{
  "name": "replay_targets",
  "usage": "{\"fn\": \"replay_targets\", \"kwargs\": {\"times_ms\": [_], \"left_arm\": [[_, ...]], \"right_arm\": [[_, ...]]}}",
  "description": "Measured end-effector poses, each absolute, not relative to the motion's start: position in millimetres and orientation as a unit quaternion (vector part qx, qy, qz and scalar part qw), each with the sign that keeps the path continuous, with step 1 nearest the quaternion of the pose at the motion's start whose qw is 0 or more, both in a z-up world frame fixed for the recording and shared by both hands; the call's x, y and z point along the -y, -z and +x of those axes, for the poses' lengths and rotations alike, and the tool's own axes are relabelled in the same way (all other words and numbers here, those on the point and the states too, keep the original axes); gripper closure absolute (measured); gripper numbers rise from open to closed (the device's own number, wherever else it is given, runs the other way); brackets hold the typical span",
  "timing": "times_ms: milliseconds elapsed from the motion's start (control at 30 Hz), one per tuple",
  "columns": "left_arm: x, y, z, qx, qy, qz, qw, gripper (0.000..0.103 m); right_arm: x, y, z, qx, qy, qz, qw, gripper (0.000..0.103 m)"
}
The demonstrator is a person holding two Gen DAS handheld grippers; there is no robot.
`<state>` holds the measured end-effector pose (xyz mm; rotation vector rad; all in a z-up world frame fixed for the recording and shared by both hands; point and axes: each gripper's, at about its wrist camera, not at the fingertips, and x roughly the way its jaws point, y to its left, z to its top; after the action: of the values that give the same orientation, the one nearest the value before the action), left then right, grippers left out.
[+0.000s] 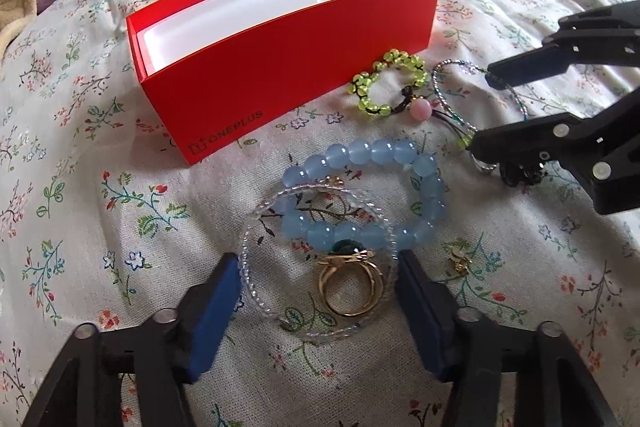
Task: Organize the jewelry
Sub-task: 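Grasp the clear crystal bead bracelet with the left tool while the right tool grasps the multicolour bead bangle, then carry both bracelets into the red box and open both tools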
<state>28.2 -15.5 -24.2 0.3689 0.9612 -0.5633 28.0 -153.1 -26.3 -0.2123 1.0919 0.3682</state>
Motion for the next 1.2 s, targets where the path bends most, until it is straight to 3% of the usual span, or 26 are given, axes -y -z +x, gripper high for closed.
{"fn": "replay_targets", "kwargs": {"times_ms": [167,1200], "left_arm": [[18,22,23,-0.448,0.27,0.185,0.832,0.049],[18,-55,62,-0.387,0.237,0.114,0.884,0.049]], "right_arm": [[156,24,29,-0.514,-0.17,-0.099,0.835,0.044],[169,-37,58,-0.456,-0.147,-0.055,0.876,0.044]]}}
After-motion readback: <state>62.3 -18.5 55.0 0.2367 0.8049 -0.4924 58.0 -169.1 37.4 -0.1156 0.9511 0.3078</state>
